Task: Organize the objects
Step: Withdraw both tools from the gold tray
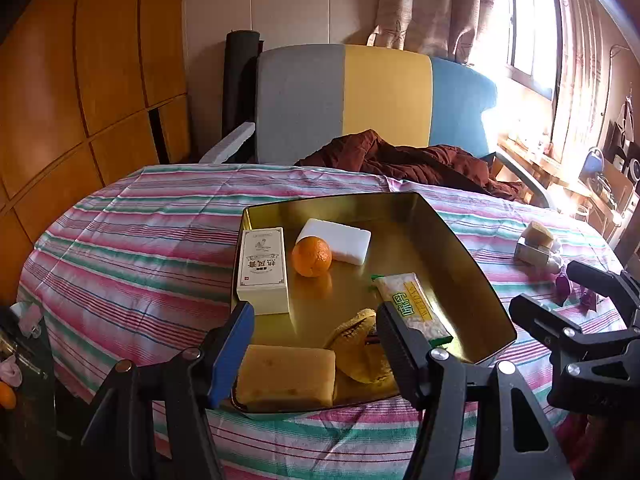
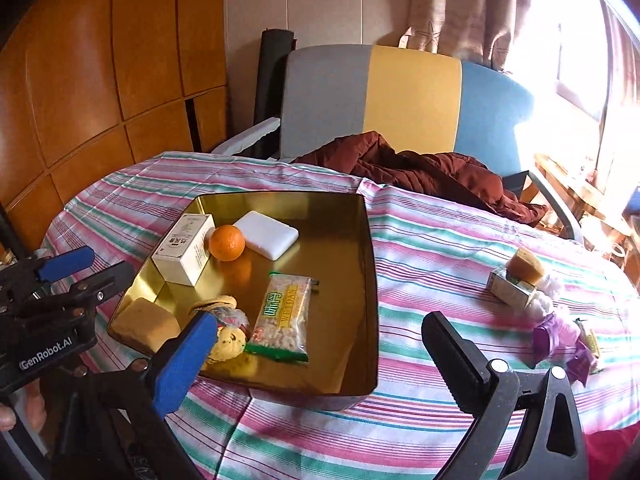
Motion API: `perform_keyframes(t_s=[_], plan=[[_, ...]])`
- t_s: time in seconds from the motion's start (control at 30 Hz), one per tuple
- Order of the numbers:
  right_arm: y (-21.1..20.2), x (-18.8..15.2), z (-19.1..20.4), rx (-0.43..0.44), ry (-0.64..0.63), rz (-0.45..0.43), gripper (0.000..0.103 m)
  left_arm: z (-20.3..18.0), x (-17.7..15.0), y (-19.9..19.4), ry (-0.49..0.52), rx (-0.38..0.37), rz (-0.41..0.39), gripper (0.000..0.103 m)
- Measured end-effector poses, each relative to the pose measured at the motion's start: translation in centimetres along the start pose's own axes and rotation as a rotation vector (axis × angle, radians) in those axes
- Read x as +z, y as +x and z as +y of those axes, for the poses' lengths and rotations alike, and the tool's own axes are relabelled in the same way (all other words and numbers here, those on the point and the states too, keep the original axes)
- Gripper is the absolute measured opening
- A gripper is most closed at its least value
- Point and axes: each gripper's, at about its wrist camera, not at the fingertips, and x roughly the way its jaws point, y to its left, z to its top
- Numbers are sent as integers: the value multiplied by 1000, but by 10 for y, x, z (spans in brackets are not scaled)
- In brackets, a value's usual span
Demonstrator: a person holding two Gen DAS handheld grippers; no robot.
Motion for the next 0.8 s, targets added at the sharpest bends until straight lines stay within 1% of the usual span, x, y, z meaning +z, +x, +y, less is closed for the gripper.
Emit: perform_keyframes(t_s=[0.23,0.47,0.63,0.8], plan=[[-5,1,-17,-23,29,-11,103,-11,-2,2,28,-13,17,64],[-9,2,-39,-76,52,-19,103,-23,-3,5,78,-19,27,64],[-9,5,-69,-135,91,-13,103,-32,-4,10,97,-38,49,64],[-10,6,-112,-197,172,4,103,-39,-6,15,110,-61,68,64]])
